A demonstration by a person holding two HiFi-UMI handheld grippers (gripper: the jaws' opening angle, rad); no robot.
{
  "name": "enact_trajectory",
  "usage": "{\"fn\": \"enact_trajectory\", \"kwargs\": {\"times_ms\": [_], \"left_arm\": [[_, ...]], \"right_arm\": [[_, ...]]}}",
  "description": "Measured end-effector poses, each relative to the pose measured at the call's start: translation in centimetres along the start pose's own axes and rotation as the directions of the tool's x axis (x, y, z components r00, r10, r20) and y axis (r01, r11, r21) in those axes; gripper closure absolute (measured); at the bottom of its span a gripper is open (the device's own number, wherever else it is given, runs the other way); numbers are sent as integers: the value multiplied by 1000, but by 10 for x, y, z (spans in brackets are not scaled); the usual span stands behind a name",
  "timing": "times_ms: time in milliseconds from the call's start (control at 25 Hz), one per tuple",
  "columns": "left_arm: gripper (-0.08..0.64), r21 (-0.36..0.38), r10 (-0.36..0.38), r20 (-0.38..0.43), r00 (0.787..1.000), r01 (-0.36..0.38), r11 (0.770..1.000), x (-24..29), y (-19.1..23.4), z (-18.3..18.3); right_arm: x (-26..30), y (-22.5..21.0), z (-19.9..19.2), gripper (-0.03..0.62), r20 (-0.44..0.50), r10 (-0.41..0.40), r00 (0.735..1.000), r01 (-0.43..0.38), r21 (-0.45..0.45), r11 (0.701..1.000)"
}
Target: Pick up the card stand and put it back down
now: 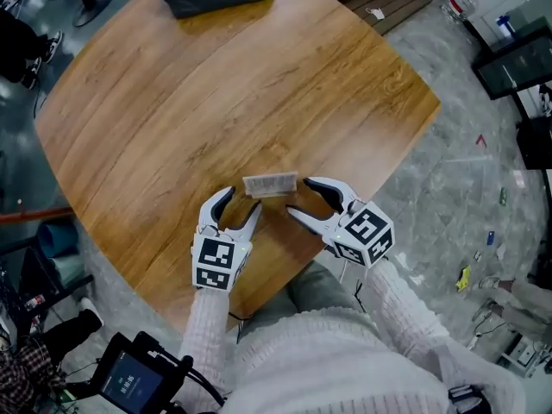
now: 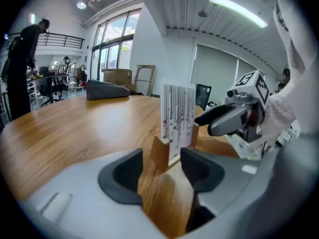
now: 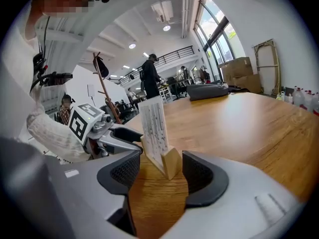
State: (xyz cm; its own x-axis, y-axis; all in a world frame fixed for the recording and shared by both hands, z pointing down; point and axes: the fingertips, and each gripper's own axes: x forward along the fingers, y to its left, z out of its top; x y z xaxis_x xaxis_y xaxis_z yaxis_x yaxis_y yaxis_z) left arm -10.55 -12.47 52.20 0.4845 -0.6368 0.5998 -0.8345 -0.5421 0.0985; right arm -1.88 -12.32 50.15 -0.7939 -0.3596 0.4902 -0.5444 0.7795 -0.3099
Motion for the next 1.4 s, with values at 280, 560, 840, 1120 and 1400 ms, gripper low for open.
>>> {"fn": "enact_trajectory", "kwargs": {"times_ms": [280, 560, 840, 1120, 1400], "left_arm": [[305, 77, -52, -18, 998, 54, 996, 22, -3, 2], [301, 145, -86, -61, 994, 94, 985, 31, -14, -2], [301, 183, -89, -70, 994, 101, 978, 33, -18, 0], [308, 185, -67, -72, 995, 79, 980, 34, -18, 0], [327, 150, -41, -66, 997, 51, 987, 33, -14, 2]], "right_arm": [[27, -8, -10, 321, -99, -19, 995, 4, -146, 989], [40, -9, -14, 321, -139, -27, 990, -5, -227, 974], [43, -15, -21, 328, -180, -75, 981, 16, -310, 951], [45, -14, -22, 350, -182, -79, 980, 14, -334, 942], [47, -12, -20, 359, -192, -98, 977, 32, -318, 947]]}}
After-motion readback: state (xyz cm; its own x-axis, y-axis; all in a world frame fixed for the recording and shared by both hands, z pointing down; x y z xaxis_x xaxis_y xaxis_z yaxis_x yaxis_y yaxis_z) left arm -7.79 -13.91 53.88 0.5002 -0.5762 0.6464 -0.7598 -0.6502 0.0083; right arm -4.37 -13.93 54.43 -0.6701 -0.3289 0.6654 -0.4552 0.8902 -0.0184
